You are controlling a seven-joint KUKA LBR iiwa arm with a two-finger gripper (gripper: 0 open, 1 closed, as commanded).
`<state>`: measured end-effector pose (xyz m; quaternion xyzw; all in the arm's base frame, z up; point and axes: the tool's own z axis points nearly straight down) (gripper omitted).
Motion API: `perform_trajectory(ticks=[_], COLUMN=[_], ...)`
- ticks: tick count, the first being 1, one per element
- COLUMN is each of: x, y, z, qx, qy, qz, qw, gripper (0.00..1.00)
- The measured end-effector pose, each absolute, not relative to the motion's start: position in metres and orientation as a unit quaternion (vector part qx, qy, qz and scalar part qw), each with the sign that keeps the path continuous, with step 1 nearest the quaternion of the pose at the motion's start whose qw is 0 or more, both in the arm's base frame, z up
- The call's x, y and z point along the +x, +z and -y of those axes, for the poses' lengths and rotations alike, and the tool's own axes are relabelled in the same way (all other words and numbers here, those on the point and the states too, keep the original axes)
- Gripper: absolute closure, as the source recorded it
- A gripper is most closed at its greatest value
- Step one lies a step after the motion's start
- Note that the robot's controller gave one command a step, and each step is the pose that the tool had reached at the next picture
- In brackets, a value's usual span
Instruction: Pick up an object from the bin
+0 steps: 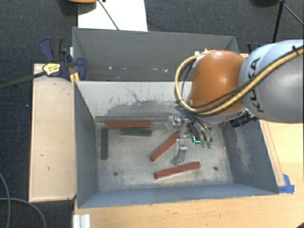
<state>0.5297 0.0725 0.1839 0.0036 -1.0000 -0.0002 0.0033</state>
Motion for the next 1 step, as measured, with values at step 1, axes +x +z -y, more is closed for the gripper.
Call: perform_trajectory(ticks=[1], x=[0.5313], y=[0.1884], z=[-0.0721], qx=[0.003], qy=[-0.001], qz=[1.000], qw=[-0.001], gripper=[0.00])
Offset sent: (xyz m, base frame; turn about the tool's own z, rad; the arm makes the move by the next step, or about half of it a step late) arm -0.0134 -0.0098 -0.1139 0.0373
